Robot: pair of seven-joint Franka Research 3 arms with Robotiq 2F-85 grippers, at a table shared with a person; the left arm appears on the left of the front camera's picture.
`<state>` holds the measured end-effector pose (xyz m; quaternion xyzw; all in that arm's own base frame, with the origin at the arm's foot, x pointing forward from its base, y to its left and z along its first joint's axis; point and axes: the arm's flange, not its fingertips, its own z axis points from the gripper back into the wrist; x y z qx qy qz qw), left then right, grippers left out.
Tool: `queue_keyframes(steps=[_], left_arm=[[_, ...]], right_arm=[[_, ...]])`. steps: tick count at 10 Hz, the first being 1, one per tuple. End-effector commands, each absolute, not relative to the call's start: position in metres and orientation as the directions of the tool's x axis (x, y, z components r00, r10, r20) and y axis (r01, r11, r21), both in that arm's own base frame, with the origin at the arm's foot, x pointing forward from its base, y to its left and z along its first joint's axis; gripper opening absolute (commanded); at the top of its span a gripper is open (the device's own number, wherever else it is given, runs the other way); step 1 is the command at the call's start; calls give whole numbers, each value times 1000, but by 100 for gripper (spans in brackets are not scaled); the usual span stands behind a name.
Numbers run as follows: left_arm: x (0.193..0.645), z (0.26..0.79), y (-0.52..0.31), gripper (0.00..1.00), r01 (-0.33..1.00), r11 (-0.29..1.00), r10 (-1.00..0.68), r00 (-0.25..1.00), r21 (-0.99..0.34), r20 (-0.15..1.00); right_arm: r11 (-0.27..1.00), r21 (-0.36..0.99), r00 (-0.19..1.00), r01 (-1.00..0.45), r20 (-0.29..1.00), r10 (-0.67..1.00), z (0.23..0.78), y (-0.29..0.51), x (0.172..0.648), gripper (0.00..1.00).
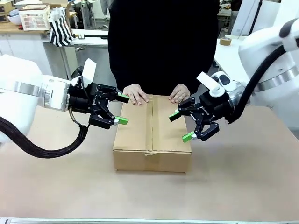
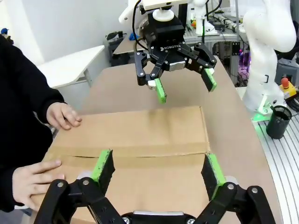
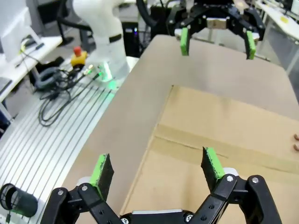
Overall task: Pack the gift set into the box.
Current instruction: Press and hold the closed box until the human finishes sealing it.
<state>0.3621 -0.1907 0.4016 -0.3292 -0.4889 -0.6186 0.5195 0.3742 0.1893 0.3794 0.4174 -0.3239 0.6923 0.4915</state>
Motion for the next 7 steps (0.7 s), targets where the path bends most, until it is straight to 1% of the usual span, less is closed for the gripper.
queue_keyframes(steps=[1,2,3,4,5,7], left_arm=[[364,395,-200,100,911,34,-381,-369,411,848],[366,384,-208,100,898,-11,-363,-414,441,835],[366,372,-209,100,908,-20,-390,-393,419,833],[365,366,-210,100,900,-34,-397,-412,435,820],[365,362,-210,100,908,-42,-340,-405,417,848],[371,344,-213,100,929,-32,-358,-356,370,863]], right_arm=[[-155,-61,-122,-986,898,422,366,197,392,100],[-9,-87,-81,-996,877,473,350,200,404,100],[71,-96,-54,-993,890,452,332,194,415,100],[107,-98,-42,-989,899,436,322,192,415,100],[96,-79,-30,-992,903,428,318,193,414,100],[91,-57,-14,-994,911,412,312,195,413,100]])
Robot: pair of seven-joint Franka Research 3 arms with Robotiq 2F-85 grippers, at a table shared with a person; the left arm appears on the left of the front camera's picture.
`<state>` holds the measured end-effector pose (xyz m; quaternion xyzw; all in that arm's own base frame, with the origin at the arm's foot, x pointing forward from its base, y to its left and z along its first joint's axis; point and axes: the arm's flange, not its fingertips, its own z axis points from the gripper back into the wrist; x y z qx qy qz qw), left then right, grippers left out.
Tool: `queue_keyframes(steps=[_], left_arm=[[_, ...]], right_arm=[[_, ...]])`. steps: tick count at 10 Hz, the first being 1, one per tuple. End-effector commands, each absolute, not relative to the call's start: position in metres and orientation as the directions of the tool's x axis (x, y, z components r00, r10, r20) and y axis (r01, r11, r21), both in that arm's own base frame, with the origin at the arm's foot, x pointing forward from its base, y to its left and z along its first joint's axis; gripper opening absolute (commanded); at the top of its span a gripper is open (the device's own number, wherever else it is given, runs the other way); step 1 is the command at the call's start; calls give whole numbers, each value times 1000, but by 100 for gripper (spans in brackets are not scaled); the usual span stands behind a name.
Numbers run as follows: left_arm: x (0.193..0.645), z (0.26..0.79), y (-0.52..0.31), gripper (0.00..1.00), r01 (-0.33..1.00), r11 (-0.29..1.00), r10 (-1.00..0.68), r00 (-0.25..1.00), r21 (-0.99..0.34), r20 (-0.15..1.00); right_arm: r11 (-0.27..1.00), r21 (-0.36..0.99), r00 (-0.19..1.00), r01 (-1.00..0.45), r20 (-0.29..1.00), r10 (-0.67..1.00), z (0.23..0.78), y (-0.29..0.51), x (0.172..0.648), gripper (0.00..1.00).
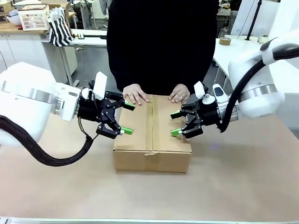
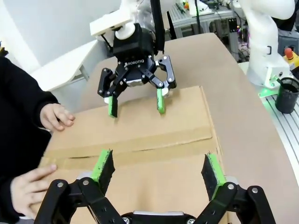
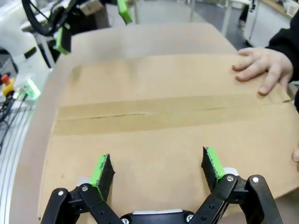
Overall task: Pack the gift set into the box.
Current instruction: Press and hold the closed box until the human finishes sealing it.
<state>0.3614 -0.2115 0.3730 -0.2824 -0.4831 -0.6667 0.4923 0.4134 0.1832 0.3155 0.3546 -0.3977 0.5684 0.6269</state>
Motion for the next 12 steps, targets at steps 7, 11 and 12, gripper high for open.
queue_keyframes(steps=[7,11,12], left_arm=[[395,286,-203,100,972,56,-399,-189,229,897],[397,308,-201,100,982,49,-367,-152,182,918],[397,308,-201,100,982,49,-367,-152,182,918]], right_arm=[[8,22,23,-1000,912,410,301,202,410,100],[31,33,43,-999,916,398,306,199,407,100],[31,33,43,-999,916,398,306,199,407,100]])
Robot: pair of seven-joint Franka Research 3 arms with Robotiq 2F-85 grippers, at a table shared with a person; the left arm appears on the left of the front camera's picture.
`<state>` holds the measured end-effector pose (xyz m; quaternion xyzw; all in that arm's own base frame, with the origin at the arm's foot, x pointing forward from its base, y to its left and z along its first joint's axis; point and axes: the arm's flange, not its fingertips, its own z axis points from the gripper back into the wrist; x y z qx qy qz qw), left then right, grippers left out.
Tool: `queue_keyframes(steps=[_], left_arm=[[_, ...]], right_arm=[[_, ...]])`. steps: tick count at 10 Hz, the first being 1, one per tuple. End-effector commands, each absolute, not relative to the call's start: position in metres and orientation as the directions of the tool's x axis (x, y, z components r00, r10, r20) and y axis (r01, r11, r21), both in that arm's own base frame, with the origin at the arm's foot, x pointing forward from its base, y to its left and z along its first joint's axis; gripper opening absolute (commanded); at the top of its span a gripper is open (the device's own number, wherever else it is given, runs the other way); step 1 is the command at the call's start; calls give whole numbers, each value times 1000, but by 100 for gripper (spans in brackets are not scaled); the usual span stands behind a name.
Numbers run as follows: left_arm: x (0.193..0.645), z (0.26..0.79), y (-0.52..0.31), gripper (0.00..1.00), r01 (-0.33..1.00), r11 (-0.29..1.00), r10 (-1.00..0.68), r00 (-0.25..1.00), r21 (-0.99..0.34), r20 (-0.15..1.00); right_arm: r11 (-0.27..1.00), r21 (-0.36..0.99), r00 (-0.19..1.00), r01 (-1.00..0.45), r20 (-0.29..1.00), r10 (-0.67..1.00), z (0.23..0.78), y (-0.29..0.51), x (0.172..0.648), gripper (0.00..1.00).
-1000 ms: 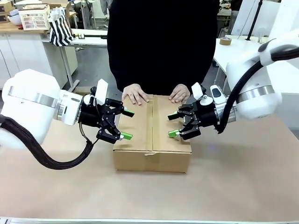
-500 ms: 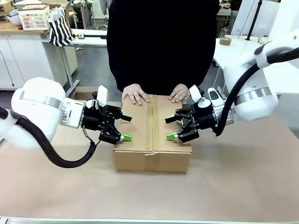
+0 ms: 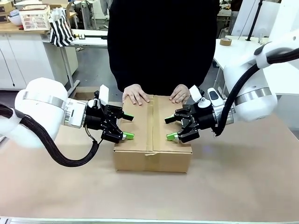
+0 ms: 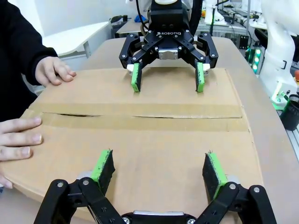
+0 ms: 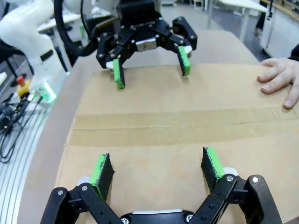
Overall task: Pack the gift set into the box.
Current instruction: Press and hold the closed box until the human finishes sealing it.
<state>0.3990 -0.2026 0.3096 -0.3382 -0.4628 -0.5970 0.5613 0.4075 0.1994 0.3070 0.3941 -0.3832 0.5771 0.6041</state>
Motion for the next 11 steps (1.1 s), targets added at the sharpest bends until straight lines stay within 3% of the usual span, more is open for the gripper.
queue_keyframes(steps=[1,11], left_arm=[[397,308,-201,100,982,49,-367,-152,182,918],[397,308,-201,100,982,49,-367,-152,182,918]], right_arm=[[31,33,43,-999,916,398,306,199,407,100],[31,33,43,-999,916,398,306,199,407,100]])
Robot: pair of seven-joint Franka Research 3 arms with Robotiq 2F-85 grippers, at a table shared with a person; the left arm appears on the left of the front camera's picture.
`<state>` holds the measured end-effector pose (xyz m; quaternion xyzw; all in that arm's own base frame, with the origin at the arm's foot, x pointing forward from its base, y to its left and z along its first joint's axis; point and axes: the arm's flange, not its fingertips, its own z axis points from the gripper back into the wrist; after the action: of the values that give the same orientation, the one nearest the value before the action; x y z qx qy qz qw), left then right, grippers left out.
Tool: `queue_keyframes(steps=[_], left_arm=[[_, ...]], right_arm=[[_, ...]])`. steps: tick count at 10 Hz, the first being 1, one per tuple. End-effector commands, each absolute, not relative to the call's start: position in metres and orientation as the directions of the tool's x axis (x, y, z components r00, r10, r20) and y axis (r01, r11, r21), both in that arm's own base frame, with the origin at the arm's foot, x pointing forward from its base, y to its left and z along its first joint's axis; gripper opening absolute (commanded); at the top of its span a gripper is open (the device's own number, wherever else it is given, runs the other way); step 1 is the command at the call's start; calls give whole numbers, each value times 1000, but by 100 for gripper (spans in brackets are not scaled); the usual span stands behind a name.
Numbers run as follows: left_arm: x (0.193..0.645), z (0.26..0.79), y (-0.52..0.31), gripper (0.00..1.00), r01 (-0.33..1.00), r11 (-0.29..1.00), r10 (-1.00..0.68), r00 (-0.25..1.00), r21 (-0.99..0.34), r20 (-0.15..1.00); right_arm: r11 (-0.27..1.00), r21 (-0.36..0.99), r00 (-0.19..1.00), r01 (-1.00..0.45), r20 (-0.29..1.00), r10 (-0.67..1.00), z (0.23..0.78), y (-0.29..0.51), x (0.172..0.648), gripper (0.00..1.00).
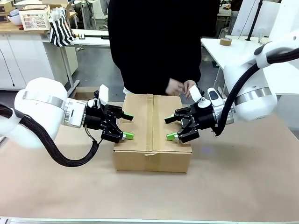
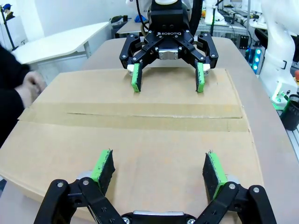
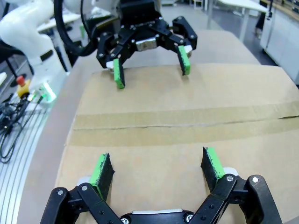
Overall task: Pack the gift set into the box.
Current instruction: Press and hold the closed box until the human finishes sealing it.
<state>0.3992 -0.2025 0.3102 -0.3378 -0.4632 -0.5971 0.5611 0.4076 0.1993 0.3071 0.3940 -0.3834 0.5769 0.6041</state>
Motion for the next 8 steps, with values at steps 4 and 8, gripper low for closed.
queue_keyframes(steps=[4,8], left_arm=[[397,308,-201,100,982,49,-367,-152,182,918],[397,308,-201,100,982,49,-367,-152,182,918]], right_arm=[[31,33,43,-999,916,398,306,199,407,100],[31,33,43,-999,916,398,306,199,407,100]])
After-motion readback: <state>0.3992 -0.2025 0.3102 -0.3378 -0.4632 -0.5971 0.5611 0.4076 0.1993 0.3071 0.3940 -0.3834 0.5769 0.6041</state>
